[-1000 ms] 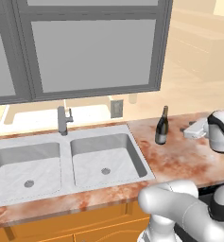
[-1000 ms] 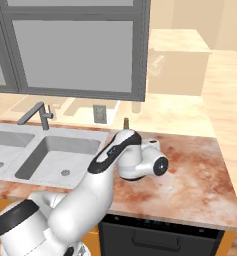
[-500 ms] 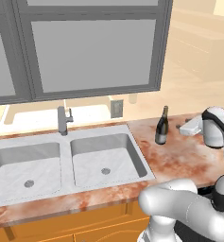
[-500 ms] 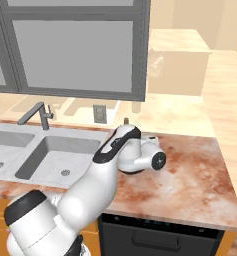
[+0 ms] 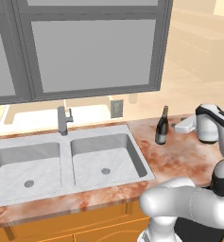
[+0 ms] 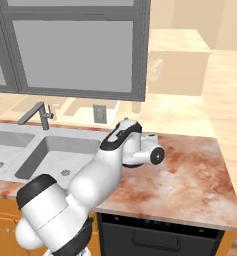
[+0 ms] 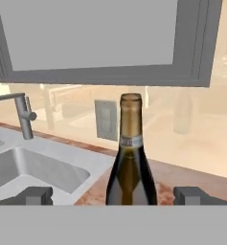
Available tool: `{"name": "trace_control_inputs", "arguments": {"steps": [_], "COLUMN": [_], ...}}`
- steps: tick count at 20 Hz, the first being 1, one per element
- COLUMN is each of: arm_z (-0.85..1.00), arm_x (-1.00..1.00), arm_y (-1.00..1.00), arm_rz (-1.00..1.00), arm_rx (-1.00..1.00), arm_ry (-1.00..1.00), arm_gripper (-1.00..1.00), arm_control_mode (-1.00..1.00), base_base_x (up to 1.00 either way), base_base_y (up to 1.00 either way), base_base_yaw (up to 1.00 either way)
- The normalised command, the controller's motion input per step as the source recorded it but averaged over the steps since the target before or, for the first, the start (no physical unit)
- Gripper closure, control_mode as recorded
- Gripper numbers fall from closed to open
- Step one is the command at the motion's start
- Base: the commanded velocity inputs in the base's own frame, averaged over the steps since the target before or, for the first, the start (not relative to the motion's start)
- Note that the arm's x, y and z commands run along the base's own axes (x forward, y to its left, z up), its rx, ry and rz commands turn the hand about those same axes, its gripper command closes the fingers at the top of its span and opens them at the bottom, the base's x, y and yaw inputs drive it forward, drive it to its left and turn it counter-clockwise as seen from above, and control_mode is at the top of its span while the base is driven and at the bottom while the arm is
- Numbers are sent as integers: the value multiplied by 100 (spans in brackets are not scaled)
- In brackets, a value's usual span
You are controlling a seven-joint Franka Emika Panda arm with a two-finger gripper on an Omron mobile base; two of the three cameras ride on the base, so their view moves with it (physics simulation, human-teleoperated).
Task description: Move the drinks to the dining counter.
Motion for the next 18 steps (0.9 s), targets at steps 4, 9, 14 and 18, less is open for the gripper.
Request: {"name": "trace_control_inputs", "arguments": {"steps": [4, 9, 14, 18], "arm_z": [-9, -10, -11, -11], "arm_x": [22, 13, 2, 2], "arm_y": [-1, -8, -8, -6], "arm_rz": [13, 14, 12, 4], "arm_rx": [0, 0, 0, 0], "arm_ry": [1, 0, -1, 0], "arm_gripper": [-100, -100, -100, -100], "arm_control_mode": [-100, -100, -100, -100], "base_base_x": [0, 0, 0, 0], "base_base_y": [0, 0, 0, 0], "base_base_yaw": [0, 0, 0, 0]}}
